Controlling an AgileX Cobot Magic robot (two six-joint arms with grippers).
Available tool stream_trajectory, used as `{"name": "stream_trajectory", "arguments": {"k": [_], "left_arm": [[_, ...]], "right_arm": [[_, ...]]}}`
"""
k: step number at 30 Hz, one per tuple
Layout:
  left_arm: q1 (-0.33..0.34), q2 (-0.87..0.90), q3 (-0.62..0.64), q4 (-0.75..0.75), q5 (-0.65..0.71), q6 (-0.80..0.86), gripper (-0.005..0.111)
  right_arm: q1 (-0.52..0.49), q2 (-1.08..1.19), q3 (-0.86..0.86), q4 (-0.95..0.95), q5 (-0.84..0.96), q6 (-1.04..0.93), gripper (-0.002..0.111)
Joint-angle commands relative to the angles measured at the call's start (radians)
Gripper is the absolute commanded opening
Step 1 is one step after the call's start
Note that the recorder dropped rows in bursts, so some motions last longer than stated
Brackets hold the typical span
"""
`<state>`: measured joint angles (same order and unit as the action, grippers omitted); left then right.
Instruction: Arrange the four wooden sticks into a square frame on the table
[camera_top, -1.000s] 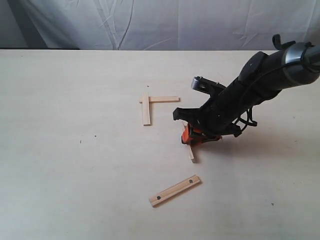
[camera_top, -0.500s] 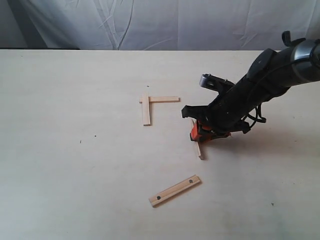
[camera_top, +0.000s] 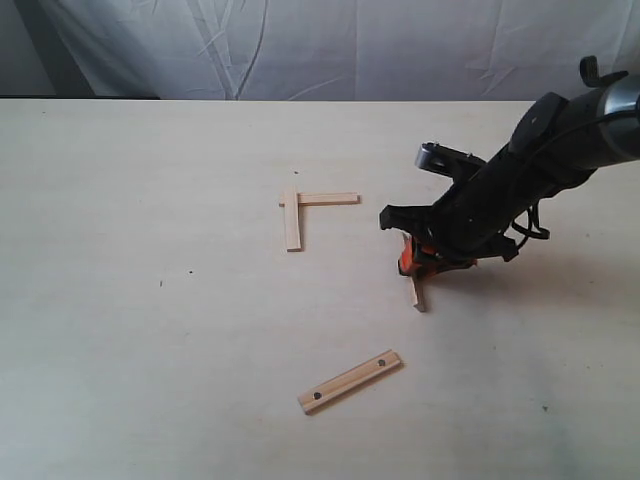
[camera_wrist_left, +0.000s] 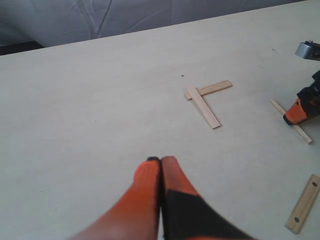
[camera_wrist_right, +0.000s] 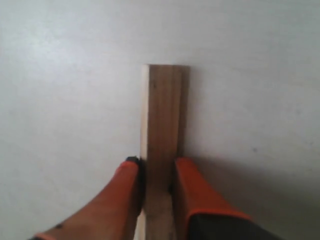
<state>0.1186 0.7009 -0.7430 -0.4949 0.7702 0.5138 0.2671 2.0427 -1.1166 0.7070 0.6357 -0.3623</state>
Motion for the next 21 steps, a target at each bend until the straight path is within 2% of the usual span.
{"name": "stream_trajectory", "arguments": {"k": [1,11,17,19,21], "left_arm": [[-0.001,-0.008,0.007,0.003,-0.002,-0.008,0.000],[-0.001,-0.008,0.007,0.003,-0.002,-0.008,0.000],[-0.001,-0.008,0.007,0.003,-0.002,-0.008,0.000],[-0.001,-0.008,0.007,0.003,-0.002,-0.008,0.000],[-0.001,-0.008,0.007,0.003,-0.002,-0.008,0.000]], "right_arm": [[-0.024,0.007,0.004,-0.048,-0.011,0.001,-0.001],[-0.035,0.007,0.004,-0.056,-0.004,0.004,-0.001],[-0.038,0.007,0.004,-0.147,-0.003,0.068,-0.001],[-0.038,0.007,0.004,-0.154,-0.003,0.068,0.002],[-0.038,0.007,0.004,-0.159,-0.005,0.077,0.009]]}}
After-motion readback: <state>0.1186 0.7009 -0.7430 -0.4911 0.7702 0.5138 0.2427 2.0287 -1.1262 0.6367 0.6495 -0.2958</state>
